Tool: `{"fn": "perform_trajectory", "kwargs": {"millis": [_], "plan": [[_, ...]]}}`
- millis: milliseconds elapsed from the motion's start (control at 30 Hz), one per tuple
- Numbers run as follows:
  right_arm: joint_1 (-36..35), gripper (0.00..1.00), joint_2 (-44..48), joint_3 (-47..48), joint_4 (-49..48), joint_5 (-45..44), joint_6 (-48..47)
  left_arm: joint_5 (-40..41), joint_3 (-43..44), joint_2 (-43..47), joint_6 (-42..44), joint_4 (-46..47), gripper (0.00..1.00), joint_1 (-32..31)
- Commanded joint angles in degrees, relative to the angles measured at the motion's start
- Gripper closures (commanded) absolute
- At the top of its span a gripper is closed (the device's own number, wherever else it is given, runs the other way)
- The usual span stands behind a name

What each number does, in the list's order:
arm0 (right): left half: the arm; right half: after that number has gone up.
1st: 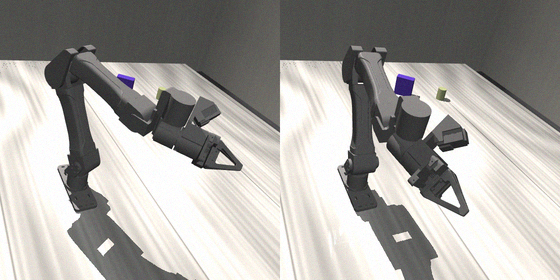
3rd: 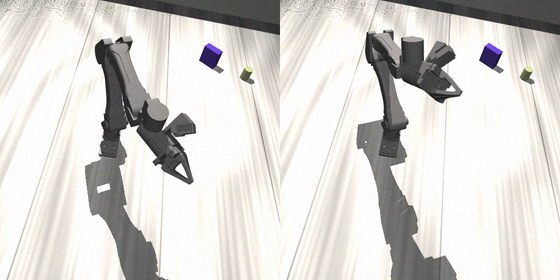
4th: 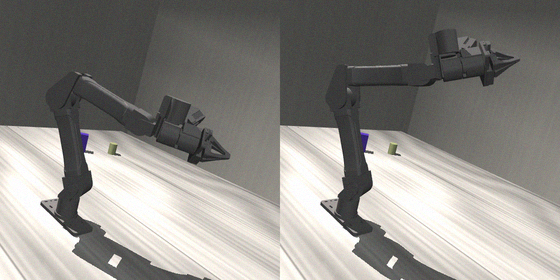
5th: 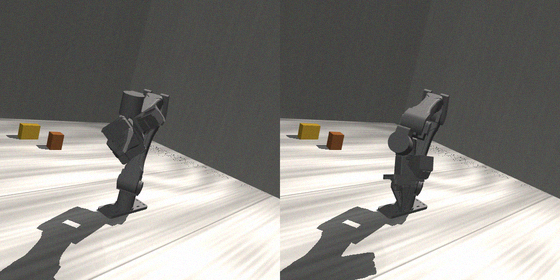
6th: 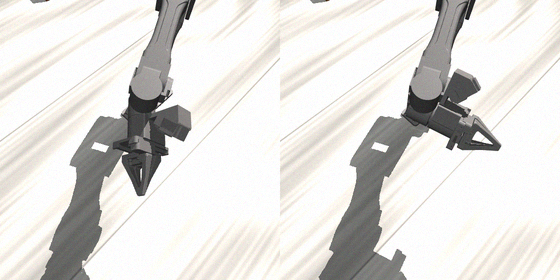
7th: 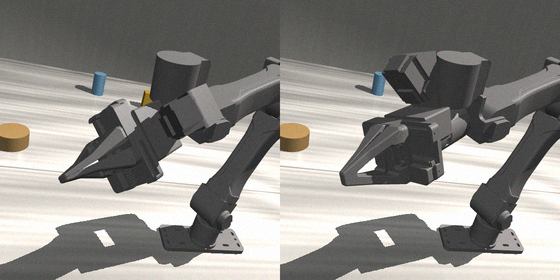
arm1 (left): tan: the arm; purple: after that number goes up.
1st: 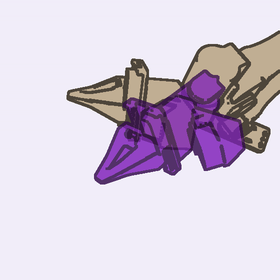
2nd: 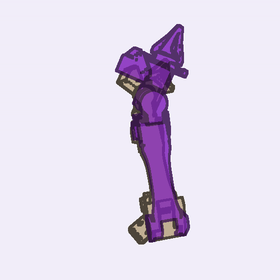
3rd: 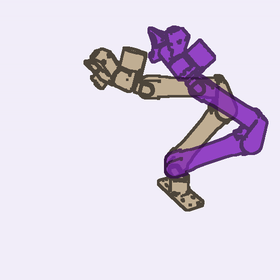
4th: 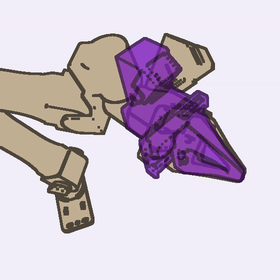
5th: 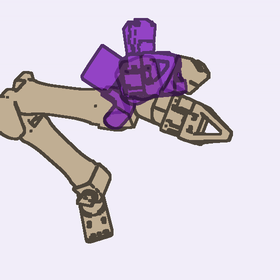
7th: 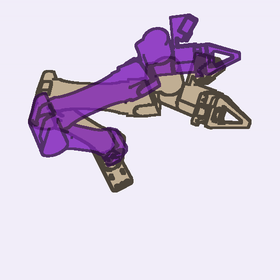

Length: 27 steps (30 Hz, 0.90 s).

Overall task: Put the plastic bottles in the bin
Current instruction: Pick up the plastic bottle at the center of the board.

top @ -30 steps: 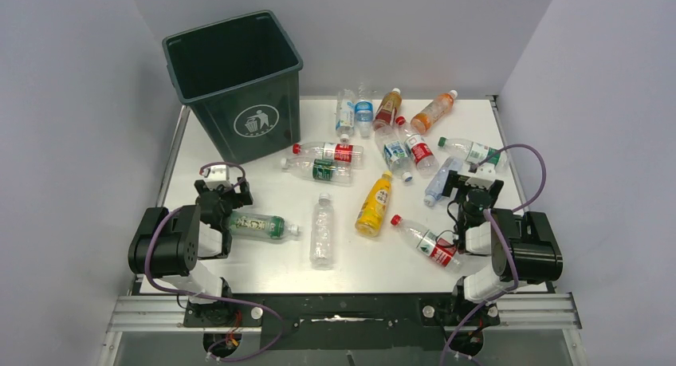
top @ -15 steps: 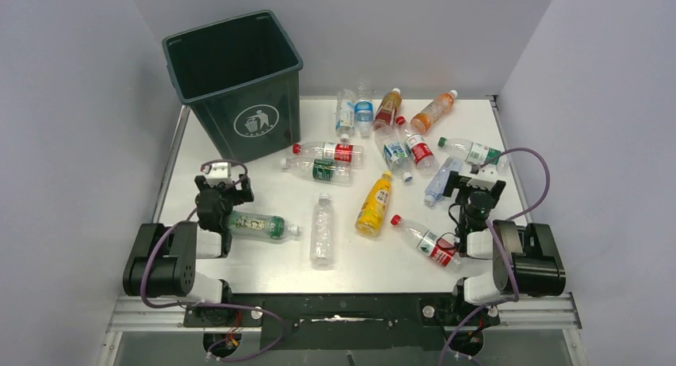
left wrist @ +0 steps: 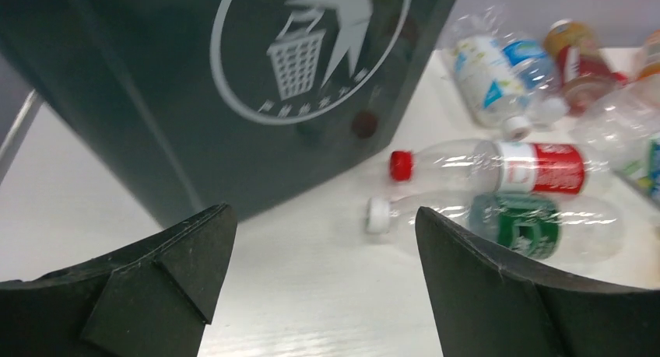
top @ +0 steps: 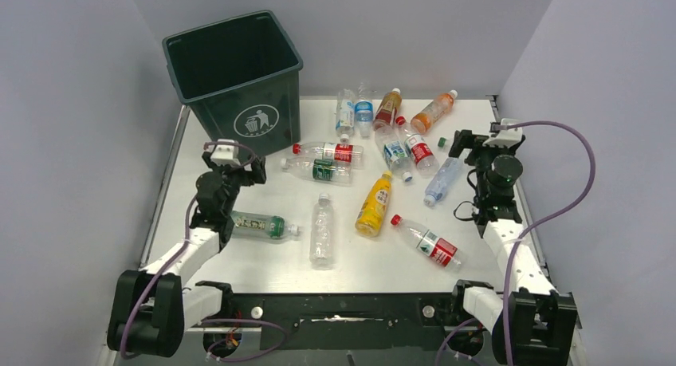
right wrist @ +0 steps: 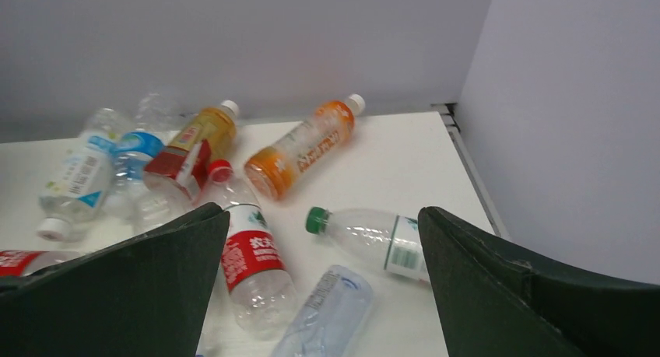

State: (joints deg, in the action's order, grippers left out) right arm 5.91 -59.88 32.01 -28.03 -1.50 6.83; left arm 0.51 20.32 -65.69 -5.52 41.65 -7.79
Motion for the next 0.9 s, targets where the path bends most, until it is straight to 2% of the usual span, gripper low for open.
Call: {"fn": "perform_trajectory", "kwargs": {"millis": [0,67,167,433,567,633,767,800,867], "plan": [[-0.6,0.02,3.3,5.1,10.5,10.6,3.5,-9.4,10.0,4.6,-5.5,-9.8,0.13,-0.5],[-1.0,0.02,4.3,6.2,12.5,12.2,5.8,-10.8,13.7,5.5,-6.6,-14.4,0.13,-1.0],[-2.4,0.02,5.2,8.9,18.3,9.9,8.7,-9.8,18.5,6.5,-10.1,-19.9,0.13,-1.6],[-2.7,0.02,-1.1,26.2,44.8,9.2,11.3,-9.5,28.4,8.6,-11.5,-32.0,0.14,-2.3],[-1.3,0.02,-4.0,28.4,50.5,8.7,16.1,-9.5,27.3,11.6,-11.5,-30.0,0.14,-2.3],[-0.5,0.03,-4.6,27.5,50.3,13.2,15.9,-9.5,24.8,14.3,-11.5,-26.8,0.14,-2.2],[0.0,0.02,-2.3,22.2,47.1,16.1,17.5,-9.5,19.8,18.7,-11.5,-22.2,0.14,-1.6],[0.0,0.02,-1.4,20.8,46.1,16.5,18.0,-20.3,18.2,19.2,-26.4,-19.8,0.13,-1.4],[0.0,0.02,-0.6,18.7,45.5,16.6,19.3,-23.4,15.1,19.2,-35.8,-16.3,0.13,-1.0]]}}
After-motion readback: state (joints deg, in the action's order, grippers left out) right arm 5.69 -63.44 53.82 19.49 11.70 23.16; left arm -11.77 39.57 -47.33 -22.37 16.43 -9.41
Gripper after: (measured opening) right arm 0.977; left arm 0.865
